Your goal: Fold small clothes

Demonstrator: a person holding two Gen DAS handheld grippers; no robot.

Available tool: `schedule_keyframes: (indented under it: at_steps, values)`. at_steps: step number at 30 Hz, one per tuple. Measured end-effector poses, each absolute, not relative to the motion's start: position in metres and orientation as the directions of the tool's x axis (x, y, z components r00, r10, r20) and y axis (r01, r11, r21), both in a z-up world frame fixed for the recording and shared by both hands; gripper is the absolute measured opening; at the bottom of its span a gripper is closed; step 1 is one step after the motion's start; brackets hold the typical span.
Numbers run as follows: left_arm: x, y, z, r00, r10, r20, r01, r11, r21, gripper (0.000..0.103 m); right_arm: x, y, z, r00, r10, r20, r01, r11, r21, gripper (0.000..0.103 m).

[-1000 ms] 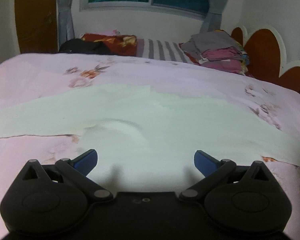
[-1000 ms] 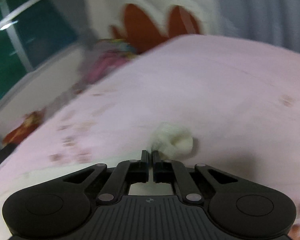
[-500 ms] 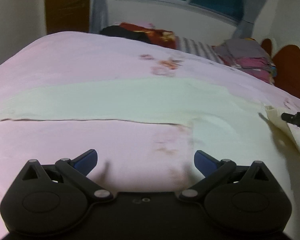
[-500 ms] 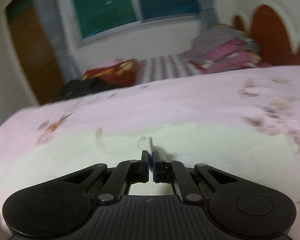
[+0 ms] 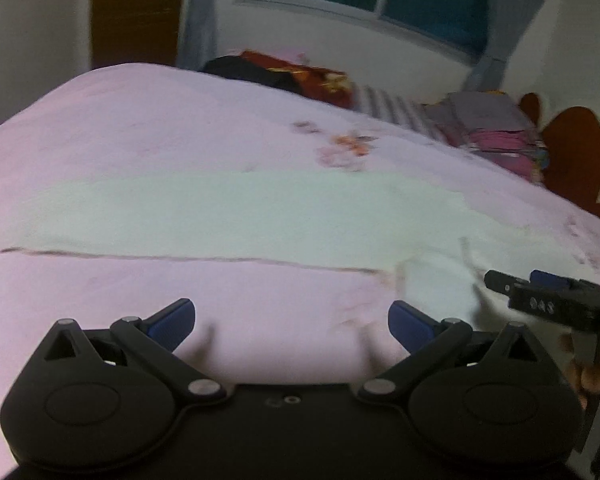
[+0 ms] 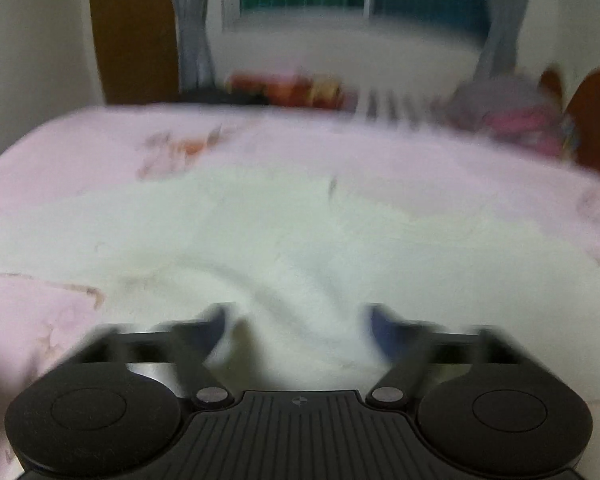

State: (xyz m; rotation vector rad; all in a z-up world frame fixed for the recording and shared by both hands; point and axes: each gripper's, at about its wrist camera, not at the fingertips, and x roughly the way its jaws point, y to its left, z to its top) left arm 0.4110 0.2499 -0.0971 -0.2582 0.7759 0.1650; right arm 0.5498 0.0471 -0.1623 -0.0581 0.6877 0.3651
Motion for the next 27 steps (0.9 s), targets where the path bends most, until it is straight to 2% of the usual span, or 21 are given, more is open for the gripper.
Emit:
schedule_keyframes:
  at_steps: [2,4,5,6,7,8,11,13,14,17,21,27]
  values:
    - [0.425,0.234,-0.096,0.723,-0.014,-0.69,-0.186,0.959,-0.215,0.097,0.55,0.03,-0.158,0.702,0.326,-0.633,-0.339,0.935,0.104,0.078]
    - [0.448,0.211,-0.097,0.727,-0.115,-0.677,-0.117,0.951,-0.287,0.083,0.549,0.005,-0.158,0.699,0.324,-0.638,-0.304,0.942,0.145,0.048]
    - [0.458,0.2,-0.1,0.718,-0.158,-0.678,-0.09,0.945,-0.315,0.072,0.55,-0.007,-0.158,0.692,0.314,-0.649,-0.277,0.947,0.163,0.042]
    - [0.472,0.187,-0.104,0.702,-0.214,-0.679,-0.057,0.934,-0.353,0.062,0.551,-0.022,-0.16,0.687,0.293,-0.665,-0.237,0.955,0.176,0.031]
    - [0.483,0.177,-0.109,0.689,-0.264,-0.675,-0.034,0.919,-0.394,0.057,0.548,-0.036,-0.161,0.686,0.273,-0.674,-0.205,0.962,0.181,0.026]
    - [0.495,0.167,-0.115,0.673,-0.304,-0.674,-0.023,0.903,-0.43,0.049,0.545,-0.051,-0.16,0.688,0.252,-0.681,-0.173,0.968,0.183,0.025]
    - [0.528,0.146,-0.136,0.631,-0.355,-0.69,-0.048,0.869,-0.492,0.049,0.541,-0.088,-0.162,0.68,0.202,-0.705,-0.099,0.978,0.185,0.025]
    - [0.544,0.138,-0.147,0.618,-0.355,-0.702,-0.077,0.861,-0.502,0.043,0.537,-0.11,-0.161,0.674,0.182,-0.716,-0.068,0.98,0.185,0.026]
    - [0.549,0.135,-0.152,0.61,-0.357,-0.708,-0.085,0.858,-0.506,0.036,0.532,-0.12,-0.161,0.671,0.178,-0.72,-0.056,0.98,0.19,0.025]
    - [0.563,0.13,-0.161,0.597,-0.366,-0.714,-0.085,0.856,-0.51,0.003,0.531,-0.143,-0.168,0.651,0.168,-0.74,-0.013,0.977,0.211,0.026]
    - [0.551,0.14,-0.137,0.679,-0.313,-0.664,-0.042,0.886,-0.461,0.003,0.527,-0.159,-0.168,0.653,0.186,-0.734,0.0,0.969,0.246,0.026]
    - [0.534,0.175,-0.124,0.706,-0.225,-0.671,-0.076,0.919,-0.388,0.003,0.533,-0.17,-0.168,0.663,0.187,-0.725,0.027,0.962,0.273,0.025]
